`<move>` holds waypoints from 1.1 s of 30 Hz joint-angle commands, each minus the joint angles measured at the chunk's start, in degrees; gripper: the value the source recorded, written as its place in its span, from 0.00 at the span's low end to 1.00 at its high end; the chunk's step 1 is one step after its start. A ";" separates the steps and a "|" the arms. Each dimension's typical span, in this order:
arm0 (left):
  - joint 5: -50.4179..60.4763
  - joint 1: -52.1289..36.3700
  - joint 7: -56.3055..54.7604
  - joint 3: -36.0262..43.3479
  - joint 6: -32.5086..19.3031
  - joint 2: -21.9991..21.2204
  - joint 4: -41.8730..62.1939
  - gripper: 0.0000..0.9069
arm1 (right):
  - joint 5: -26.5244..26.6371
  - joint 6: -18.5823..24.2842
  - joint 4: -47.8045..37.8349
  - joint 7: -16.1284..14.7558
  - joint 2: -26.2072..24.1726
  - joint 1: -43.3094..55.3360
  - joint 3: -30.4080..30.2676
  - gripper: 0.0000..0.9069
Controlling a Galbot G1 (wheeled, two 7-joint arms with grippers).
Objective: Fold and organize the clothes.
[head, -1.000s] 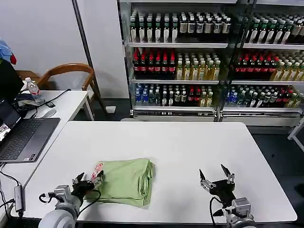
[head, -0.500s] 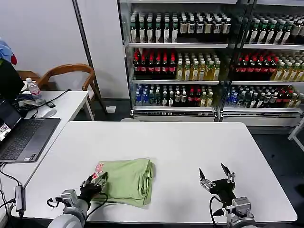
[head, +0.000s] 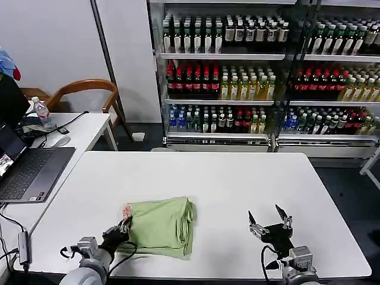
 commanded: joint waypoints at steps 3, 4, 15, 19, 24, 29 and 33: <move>-10.24 -0.88 -0.71 -15.83 11.66 5.01 -9.83 0.04 | 0.01 -0.07 -0.46 0.03 -0.50 0.43 -0.24 1.00; -11.76 -0.83 -2.25 -17.68 11.77 6.21 -10.20 0.04 | 0.01 -0.09 -0.64 0.06 -0.47 0.70 -0.45 1.00; -20.29 6.95 0.86 -39.20 12.00 21.50 -3.78 0.04 | 0.08 -0.08 -1.04 0.02 -1.14 2.10 -1.81 1.00; -28.73 8.20 -2.79 -44.56 12.14 26.23 -8.86 0.04 | 0.31 -0.15 0.02 0.00 -1.17 2.20 -1.28 1.00; -25.28 3.75 -8.18 -25.07 11.83 12.70 -26.60 0.04 | 0.03 0.27 -0.01 -0.12 -0.97 0.68 -0.53 1.00; 2.62 3.45 -2.83 16.19 6.27 -7.18 -23.05 0.04 | -0.11 0.54 -0.40 -0.12 -0.84 0.15 0.11 1.00; 7.52 -0.95 -0.77 22.81 4.61 -11.28 -17.29 0.04 | 0.00 0.59 -0.40 -0.18 -1.08 -0.07 1.01 1.00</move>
